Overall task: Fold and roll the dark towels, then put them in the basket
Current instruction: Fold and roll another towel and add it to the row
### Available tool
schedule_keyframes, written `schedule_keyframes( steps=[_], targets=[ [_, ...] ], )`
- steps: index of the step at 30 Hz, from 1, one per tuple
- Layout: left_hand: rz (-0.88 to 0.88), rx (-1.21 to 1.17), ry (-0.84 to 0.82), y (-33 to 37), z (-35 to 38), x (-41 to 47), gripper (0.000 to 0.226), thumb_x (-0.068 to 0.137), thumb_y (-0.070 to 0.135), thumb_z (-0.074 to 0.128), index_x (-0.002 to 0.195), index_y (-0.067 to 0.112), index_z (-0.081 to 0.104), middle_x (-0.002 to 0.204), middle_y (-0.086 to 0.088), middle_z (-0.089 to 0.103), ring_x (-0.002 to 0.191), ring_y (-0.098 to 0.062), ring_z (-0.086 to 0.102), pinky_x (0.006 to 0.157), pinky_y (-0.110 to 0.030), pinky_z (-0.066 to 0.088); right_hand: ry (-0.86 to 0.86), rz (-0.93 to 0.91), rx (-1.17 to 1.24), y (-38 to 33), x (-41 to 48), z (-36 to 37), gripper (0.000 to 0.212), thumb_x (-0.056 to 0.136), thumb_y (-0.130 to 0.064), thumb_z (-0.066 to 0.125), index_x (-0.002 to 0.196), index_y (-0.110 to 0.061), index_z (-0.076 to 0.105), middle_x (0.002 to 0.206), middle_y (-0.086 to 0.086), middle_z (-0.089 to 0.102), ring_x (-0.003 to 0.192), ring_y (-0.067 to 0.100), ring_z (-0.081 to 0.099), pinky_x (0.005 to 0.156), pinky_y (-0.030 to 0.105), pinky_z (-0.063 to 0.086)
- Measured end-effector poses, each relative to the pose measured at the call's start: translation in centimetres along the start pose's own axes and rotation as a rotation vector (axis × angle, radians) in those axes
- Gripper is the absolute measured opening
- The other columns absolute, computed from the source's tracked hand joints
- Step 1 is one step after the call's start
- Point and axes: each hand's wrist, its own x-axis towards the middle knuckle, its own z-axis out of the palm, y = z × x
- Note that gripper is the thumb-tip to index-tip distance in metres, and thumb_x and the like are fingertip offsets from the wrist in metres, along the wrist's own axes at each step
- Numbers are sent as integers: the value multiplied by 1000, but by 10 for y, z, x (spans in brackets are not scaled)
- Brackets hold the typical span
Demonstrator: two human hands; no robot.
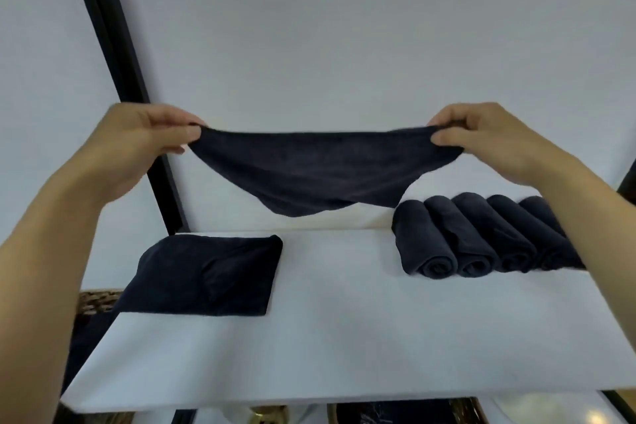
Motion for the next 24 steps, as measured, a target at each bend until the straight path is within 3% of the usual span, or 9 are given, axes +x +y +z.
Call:
schedule_keyframes(
  steps=[3, 6, 8, 11, 14, 16, 18, 21, 24],
  targets=[
    [-171, 138, -312, -34, 3, -50, 61, 42, 63, 86, 83, 18, 78, 89, -7, 75, 89, -14, 69, 88, -25, 46, -383, 160, -157, 23, -47, 24, 11, 90, -13, 64, 88, -21, 70, 80, -9, 72, 75, 6, 64, 75, 18, 45],
    [-317, 304, -624, -64, 23, -84, 52, 46, 57, 85, 82, 20, 79, 85, -3, 75, 84, -12, 69, 82, -24, 51, -698, 310, -252, 47, -78, 59, 7, 87, -16, 67, 86, -22, 70, 74, -6, 69, 69, 1, 59, 72, 17, 43],
    [-368, 299, -673, -76, 30, -91, 52, 47, 55, 86, 83, 18, 79, 85, -2, 75, 81, -11, 68, 77, -24, 53, -817, 352, -242, 54, -86, 74, 6, 87, -17, 66, 86, -22, 70, 81, -2, 71, 76, 4, 61, 79, 23, 45],
    [-399, 222, -479, -89, 41, -76, 11, 77, 21, 80, 86, 14, 78, 90, -4, 76, 90, -19, 70, 84, -35, 56, -692, 357, -218, 55, -74, 74, 9, 89, -15, 64, 85, -20, 70, 66, -11, 63, 67, 2, 56, 72, 20, 42],
    [-405, 222, -180, -101, 58, -46, 8, 86, 8, 70, 89, 13, 76, 90, -3, 75, 89, -19, 68, 78, -33, 55, -404, 330, -313, 61, -45, 73, 12, 89, -15, 61, 85, -20, 70, 56, -17, 58, 60, 3, 53, 64, 20, 41],
    [-403, 224, -24, -111, 74, -22, 7, 85, 9, 71, 89, 14, 76, 91, -2, 73, 81, -12, 63, 71, -27, 51, -255, 322, -375, 74, -22, 78, 13, 87, -13, 60, 87, -16, 72, 67, -13, 64, 70, 9, 59, 66, 22, 46],
    [-400, 236, 96, -125, 90, 4, 8, 84, 9, 72, 88, 15, 75, 89, 0, 71, 73, -7, 58, 80, -33, 53, -156, 333, -441, 94, 1, 89, 14, 85, -11, 58, 88, -10, 72, 77, -2, 69, 77, 19, 63, 68, 30, 50],
    [-447, 186, 203, -148, 115, 34, 8, 85, 6, 71, 90, 12, 71, 96, -6, 71, 67, -14, 64, 75, -26, 59, -97, 387, -588, 124, 25, 111, 17, 86, -11, 54, 94, -9, 69, 93, 10, 71, 86, 28, 64, 74, 38, 53],
    [-415, 309, 144, -169, 147, 45, 22, 90, 13, 66, 112, 10, 66, 125, -12, 61, 101, -26, 64, 93, -31, 51, -13, 245, -907, 139, 31, 135, 24, 92, -14, 50, 114, -12, 61, 114, 11, 61, 101, 30, 57, 84, 39, 48]
  ],
)
